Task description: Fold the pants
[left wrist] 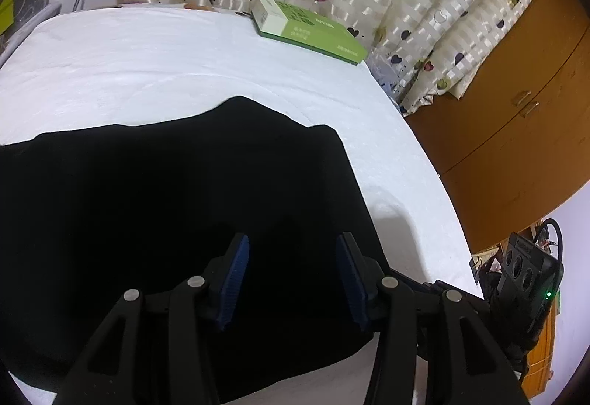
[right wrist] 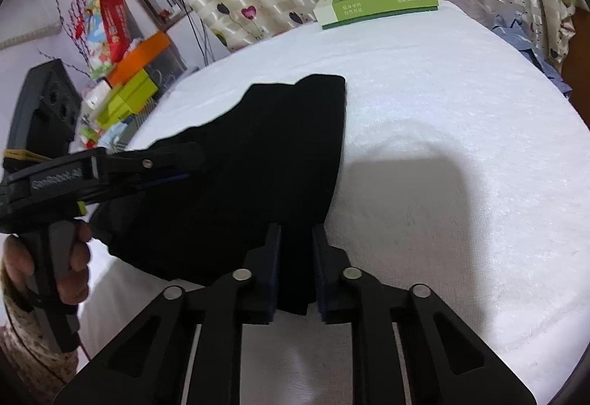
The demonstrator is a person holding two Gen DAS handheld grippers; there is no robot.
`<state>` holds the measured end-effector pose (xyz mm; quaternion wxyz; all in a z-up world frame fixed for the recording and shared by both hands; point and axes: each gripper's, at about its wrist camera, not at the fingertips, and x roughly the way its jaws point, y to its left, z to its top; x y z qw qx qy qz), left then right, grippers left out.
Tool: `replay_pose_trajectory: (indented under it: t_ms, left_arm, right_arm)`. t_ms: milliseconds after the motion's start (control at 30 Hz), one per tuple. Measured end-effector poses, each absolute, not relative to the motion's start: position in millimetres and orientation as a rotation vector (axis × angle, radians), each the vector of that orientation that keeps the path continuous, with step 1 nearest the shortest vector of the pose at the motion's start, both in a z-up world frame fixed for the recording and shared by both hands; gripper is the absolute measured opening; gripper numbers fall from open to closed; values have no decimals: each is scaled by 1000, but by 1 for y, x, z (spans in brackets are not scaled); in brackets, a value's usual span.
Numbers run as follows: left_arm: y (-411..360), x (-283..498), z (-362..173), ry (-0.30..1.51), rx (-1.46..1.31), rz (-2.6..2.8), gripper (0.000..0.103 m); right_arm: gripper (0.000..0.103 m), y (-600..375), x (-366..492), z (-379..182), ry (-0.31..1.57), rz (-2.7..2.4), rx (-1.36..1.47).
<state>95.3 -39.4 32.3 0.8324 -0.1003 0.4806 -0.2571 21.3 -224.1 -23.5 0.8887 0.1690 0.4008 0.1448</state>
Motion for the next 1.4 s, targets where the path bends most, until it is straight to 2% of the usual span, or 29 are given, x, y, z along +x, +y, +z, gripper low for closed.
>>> replay_pose_trajectory:
  t_ms: [233, 333, 700, 933, 967, 1000, 1067, 1100, 1133, 1167, 1200, 1267, 1400]
  left_arm:
    - [-59, 104, 38, 1032, -168, -566, 57]
    - [-72, 111, 46, 1028, -126, -586, 63]
    - [-126, 149, 40, 1136, 129, -564, 63]
    - [-149, 154, 31, 1125, 328, -484, 63]
    - [-148, 156, 30, 1127, 325, -475, 59]
    - [-146, 157, 30, 1129, 309, -481, 50]
    - [-139, 158, 34, 1122, 277, -491, 39]
    - [-135, 159, 35, 1117, 271, -489, 30]
    - [-131, 159, 35, 1118, 260, -491, 26]
    - [-127, 161, 35, 1122, 240, -498, 23]
    - [-122, 161, 35, 1123, 215, -507, 20]
    - [-112, 162, 37, 1116, 170, -523, 20]
    - [-100, 165, 44, 1119, 111, -538, 20]
  right_arm:
    - [11, -221, 16, -12, 748, 387, 388]
    - [11, -213, 15, -7, 722, 424, 385]
    - [10, -190, 12, 1, 688, 506, 347]
    - [10, -184, 9, 1, 688, 513, 321]
    - [10, -184, 8, 2, 685, 506, 311]
    - [11, -184, 7, 3, 684, 498, 301]
    - [13, -187, 7, 4, 683, 480, 311]
    - [16, -191, 7, 4, 678, 477, 328]
    - [18, -194, 6, 4, 674, 464, 344]
    - [25, -195, 6, 5, 670, 447, 346]
    - [35, -194, 4, 7, 659, 431, 338]
    - [48, -189, -1, 14, 617, 437, 313]
    - [51, -167, -1, 18, 621, 446, 279]
